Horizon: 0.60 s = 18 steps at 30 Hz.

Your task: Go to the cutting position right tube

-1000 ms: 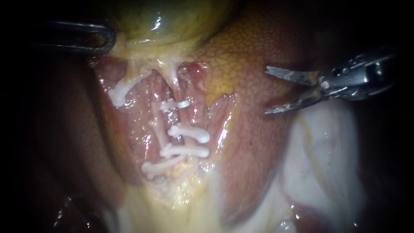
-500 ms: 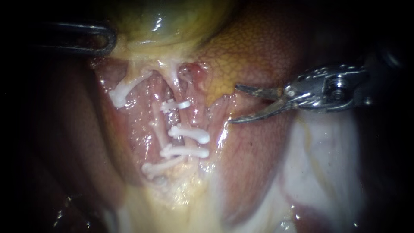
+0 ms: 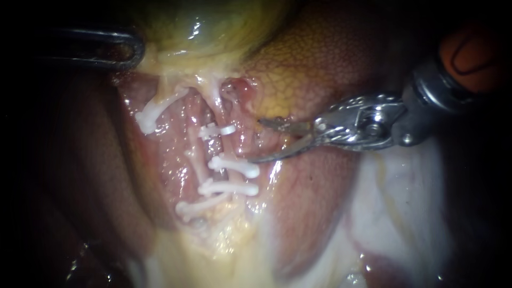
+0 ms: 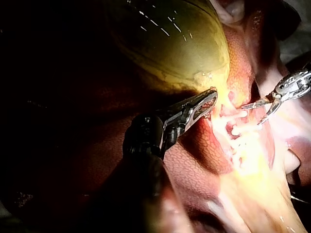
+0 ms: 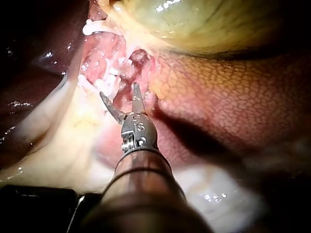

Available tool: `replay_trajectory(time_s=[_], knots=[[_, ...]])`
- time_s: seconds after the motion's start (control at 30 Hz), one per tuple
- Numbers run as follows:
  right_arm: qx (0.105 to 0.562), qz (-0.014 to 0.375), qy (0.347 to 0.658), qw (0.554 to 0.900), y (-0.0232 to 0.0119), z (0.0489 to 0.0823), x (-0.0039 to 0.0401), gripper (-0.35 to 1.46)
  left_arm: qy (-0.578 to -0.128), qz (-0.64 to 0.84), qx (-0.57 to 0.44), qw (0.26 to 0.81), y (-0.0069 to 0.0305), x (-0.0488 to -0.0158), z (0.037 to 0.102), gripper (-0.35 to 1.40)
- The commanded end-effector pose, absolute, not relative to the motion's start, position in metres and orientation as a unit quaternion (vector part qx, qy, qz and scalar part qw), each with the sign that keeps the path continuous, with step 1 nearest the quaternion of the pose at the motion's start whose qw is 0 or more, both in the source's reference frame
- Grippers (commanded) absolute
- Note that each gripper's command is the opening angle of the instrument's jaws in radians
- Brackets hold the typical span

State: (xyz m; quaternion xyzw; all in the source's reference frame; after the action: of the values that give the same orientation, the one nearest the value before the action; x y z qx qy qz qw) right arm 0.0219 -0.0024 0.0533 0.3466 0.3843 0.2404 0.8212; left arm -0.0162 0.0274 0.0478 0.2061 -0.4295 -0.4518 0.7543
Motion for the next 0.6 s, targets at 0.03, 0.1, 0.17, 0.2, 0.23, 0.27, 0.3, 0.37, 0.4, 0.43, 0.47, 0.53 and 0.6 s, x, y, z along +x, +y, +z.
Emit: replay_trajectory(time_s=[0.03, 0.1, 0.17, 0.2, 0.23, 0.27, 0.3, 0.37, 0.4, 0.43, 0.47, 0.53, 0.6], knots=[[0.349, 0.239, 0.389, 0.819, -0.0024, 0.0533, 0.0222, 1.4, -0.429, -0.452, 0.206, 0.754, 0.0274, -0.0162, 0.0478, -0.35], [0.355, 0.239, 0.393, 0.814, -0.0026, 0.0534, 0.0226, 1.4, -0.429, -0.452, 0.205, 0.754, 0.0274, -0.0162, 0.0478, -0.35], [0.361, 0.236, 0.397, 0.811, -0.0028, 0.0536, 0.023, 1.4, -0.429, -0.452, 0.205, 0.754, 0.0273, -0.0163, 0.0478, -0.35], [0.363, 0.235, 0.398, 0.809, -0.0029, 0.0537, 0.0232, 1.4, -0.429, -0.452, 0.205, 0.754, 0.0273, -0.0163, 0.0479, -0.35], [0.365, 0.235, 0.4, 0.807, -0.003, 0.0538, 0.0234, 1.4, -0.43, -0.451, 0.206, 0.754, 0.0273, -0.0163, 0.0479, -0.35], [0.366, 0.231, 0.403, 0.806, -0.0031, 0.0539, 0.0236, 1.4, -0.43, -0.451, 0.206, 0.754, 0.0273, -0.0163, 0.0479, -0.35], [0.369, 0.23, 0.404, 0.805, -0.0032, 0.054, 0.0238, 1.4, -0.43, -0.451, 0.206, 0.754, 0.0273, -0.0163, 0.0479, -0.35], [0.372, 0.227, 0.409, 0.802, -0.0034, 0.0543, 0.0242, 1.4, -0.43, -0.451, 0.206, 0.754, 0.0273, -0.0163, 0.048, -0.35], [0.373, 0.228, 0.408, 0.801, -0.0034, 0.0545, 0.0244, 1.4, -0.43, -0.451, 0.206, 0.754, 0.0273, -0.0163, 0.048, -0.35], [0.374, 0.226, 0.411, 0.8, -0.0035, 0.0546, 0.0246, 1.4, -0.43, -0.451, 0.206, 0.754, 0.0273, -0.0163, 0.048, -0.35], [0.374, 0.224, 0.415, 0.799, -0.0036, 0.0548, 0.0247, 1.4, -0.43, -0.451, 0.206, 0.754, 0.0273, -0.0163, 0.048, -0.35], [0.378, 0.217, 0.42, 0.796, -0.0038, 0.0551, 0.025, 1.4, -0.43, -0.451, 0.206, 0.754, 0.0273, -0.0163, 0.048, -0.35], [0.386, 0.209, 0.432, 0.788, -0.0039, 0.0554, 0.0252, 1.4, -0.43, -0.451, 0.206, 0.754, 0.0273, -0.0163, 0.048, -0.35]])
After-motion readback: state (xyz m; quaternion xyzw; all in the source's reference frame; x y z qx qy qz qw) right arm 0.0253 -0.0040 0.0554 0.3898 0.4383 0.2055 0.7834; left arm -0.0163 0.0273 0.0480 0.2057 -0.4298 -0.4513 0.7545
